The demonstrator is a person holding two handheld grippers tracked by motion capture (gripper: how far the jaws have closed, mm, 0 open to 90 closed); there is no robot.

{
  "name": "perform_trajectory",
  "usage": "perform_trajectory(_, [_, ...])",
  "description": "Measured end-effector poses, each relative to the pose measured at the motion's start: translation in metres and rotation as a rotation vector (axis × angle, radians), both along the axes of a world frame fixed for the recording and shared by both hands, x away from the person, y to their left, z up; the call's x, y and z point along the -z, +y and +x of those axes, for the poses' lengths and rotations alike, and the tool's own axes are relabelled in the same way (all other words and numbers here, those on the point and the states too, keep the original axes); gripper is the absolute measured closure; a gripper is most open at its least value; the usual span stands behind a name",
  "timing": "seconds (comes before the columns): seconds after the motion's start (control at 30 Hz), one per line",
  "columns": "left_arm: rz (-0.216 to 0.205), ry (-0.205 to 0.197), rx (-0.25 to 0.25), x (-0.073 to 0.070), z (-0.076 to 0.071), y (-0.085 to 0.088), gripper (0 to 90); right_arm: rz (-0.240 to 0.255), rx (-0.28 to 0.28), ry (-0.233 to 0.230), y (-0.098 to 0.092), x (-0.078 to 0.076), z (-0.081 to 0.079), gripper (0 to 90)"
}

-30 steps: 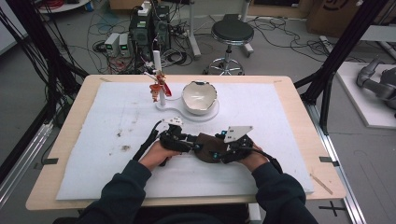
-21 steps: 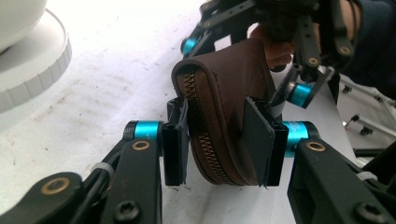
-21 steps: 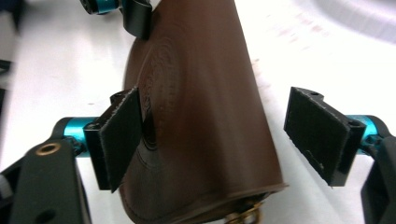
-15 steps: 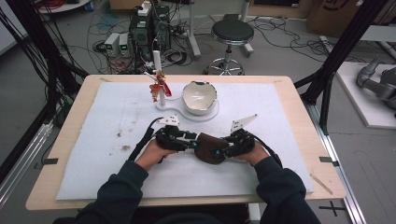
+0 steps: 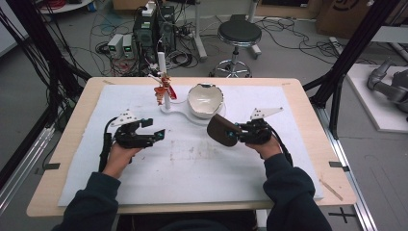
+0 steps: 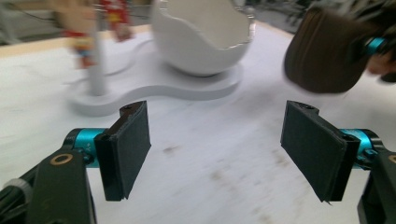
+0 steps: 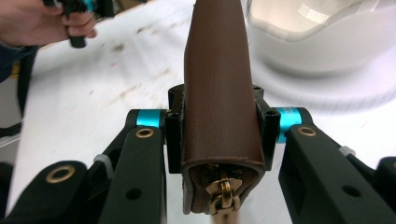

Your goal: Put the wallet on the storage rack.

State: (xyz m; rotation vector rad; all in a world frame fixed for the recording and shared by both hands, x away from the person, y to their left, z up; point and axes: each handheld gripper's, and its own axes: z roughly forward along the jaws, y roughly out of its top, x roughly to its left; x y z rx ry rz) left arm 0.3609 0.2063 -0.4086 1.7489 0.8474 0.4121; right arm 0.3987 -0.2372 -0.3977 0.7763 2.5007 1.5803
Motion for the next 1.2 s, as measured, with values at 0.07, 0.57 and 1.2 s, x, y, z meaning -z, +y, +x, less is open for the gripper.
perform_trajectory(0.07, [-0.006, -0.01, -0.022, 0.0, -0.002, 0.013, 22.1, -0.007, -0.004, -0.033, 0.005, -0.011, 0.006, 65.3])
perform_trajectory(0.57, [-0.052, -0.019, -0.098, 0.007, -0.002, 0.041, 22.3, -0.081, 0.007, -0.169, 0.049, -0.071, 0.073, 65.8])
perform_trajectory(1.2, [-0.075, 0.0, -0.107, 0.009, 0.0, 0.043, 22.5, -0.259, -0.014, -0.23, 0.074, -0.036, 0.121, 62.7])
